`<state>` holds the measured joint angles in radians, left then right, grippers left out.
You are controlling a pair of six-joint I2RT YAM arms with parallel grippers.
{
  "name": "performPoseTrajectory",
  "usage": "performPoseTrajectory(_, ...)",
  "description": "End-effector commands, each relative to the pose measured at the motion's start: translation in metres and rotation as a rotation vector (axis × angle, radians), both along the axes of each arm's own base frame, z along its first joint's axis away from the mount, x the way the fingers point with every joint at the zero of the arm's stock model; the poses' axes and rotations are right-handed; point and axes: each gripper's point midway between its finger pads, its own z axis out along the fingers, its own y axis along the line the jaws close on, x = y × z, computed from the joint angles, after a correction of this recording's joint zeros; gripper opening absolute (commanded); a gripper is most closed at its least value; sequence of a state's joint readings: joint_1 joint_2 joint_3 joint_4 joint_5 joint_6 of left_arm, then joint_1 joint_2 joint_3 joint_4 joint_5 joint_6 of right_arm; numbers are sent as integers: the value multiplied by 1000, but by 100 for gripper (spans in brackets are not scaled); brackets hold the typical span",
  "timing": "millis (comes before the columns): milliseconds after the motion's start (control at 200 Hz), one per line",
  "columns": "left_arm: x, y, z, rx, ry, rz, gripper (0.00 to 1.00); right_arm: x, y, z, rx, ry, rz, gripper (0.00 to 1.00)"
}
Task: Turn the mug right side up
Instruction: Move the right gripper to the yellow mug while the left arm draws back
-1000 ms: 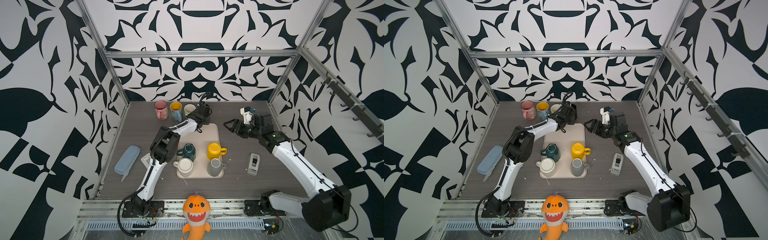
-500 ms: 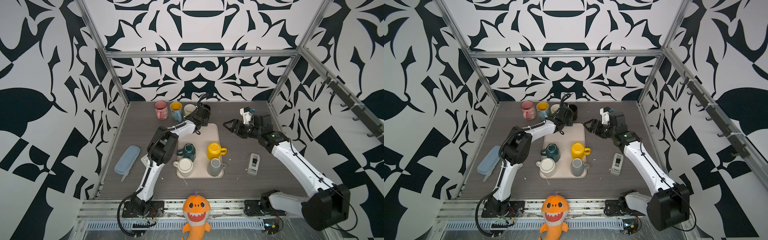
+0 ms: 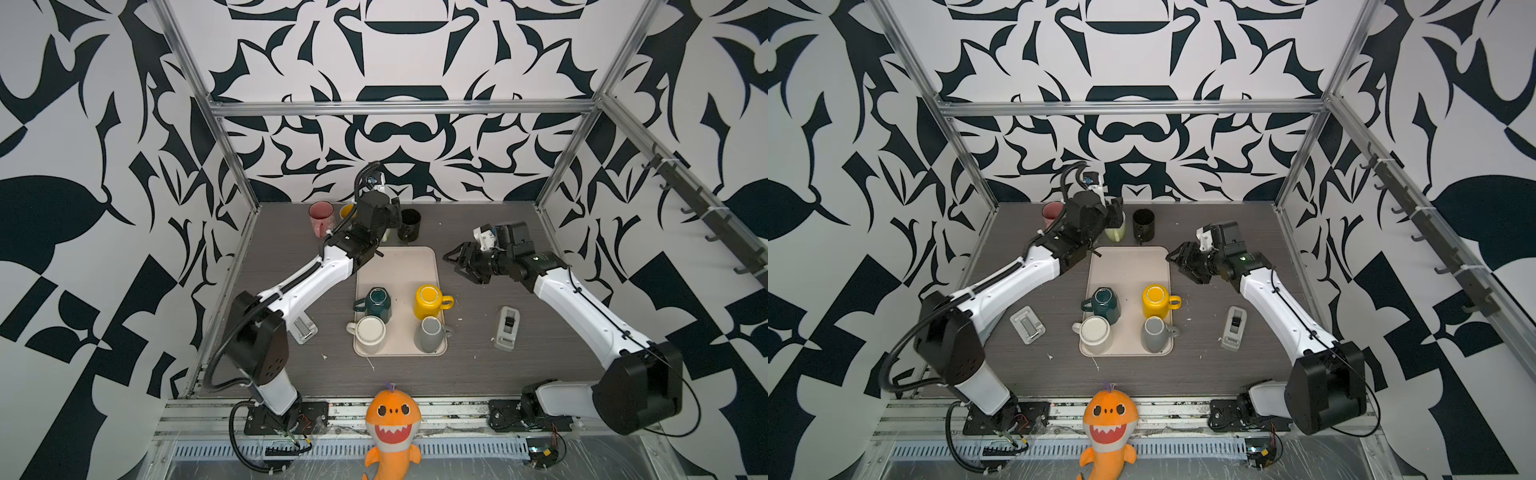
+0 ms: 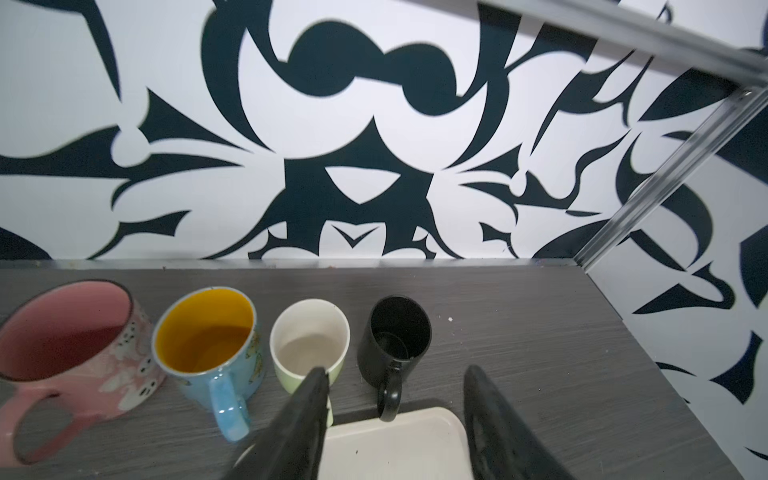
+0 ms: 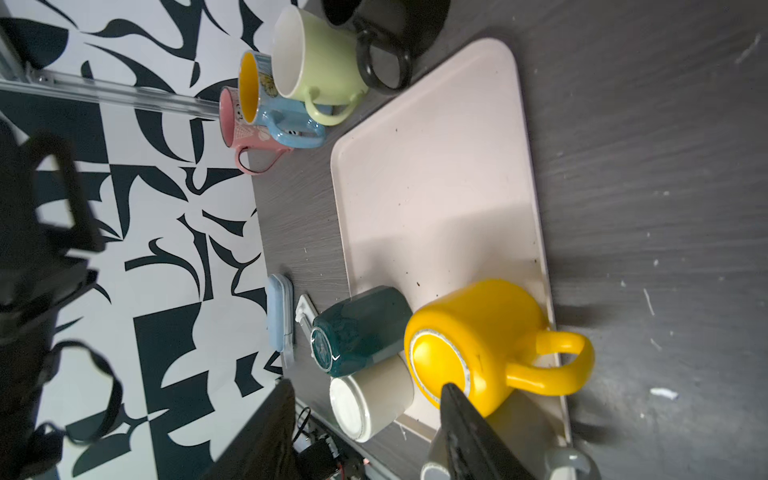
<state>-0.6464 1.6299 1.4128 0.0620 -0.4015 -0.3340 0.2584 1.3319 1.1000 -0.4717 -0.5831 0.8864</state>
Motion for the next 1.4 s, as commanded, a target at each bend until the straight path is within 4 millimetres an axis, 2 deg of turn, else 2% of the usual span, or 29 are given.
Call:
performPoseTrajectory(0,-17,21,7,41,-26,18,57,-18,-3,14,81,143,-60,60)
performPoseTrajectory(135,-37,52,17,41,-42,51,60,-35,-4,2,198,335,-143,60)
performPoseTrajectory(295,-53,81,17,62,-33,96,61,-57,-2,-29,252,552,-208,58)
performPoseTrajectory(430,-58,96,6,90,-2,133,62,-68,-3,-51,260,666,-251,57)
performPoseTrajectory(450,-64,101,16,76,-22,136,62,-69,-3,-53,260,676,-256,57)
performPoseTrajectory(595,-69,110,10,90,-7,156,63,-72,-5,-69,250,748,-289,57)
performPoseTrajectory(970,-72,124,-5,130,36,194,63,-55,-3,-93,266,828,-336,56)
performPoseTrajectory(1395,-70,136,-10,137,50,229,65,-30,-4,-107,260,851,-334,56)
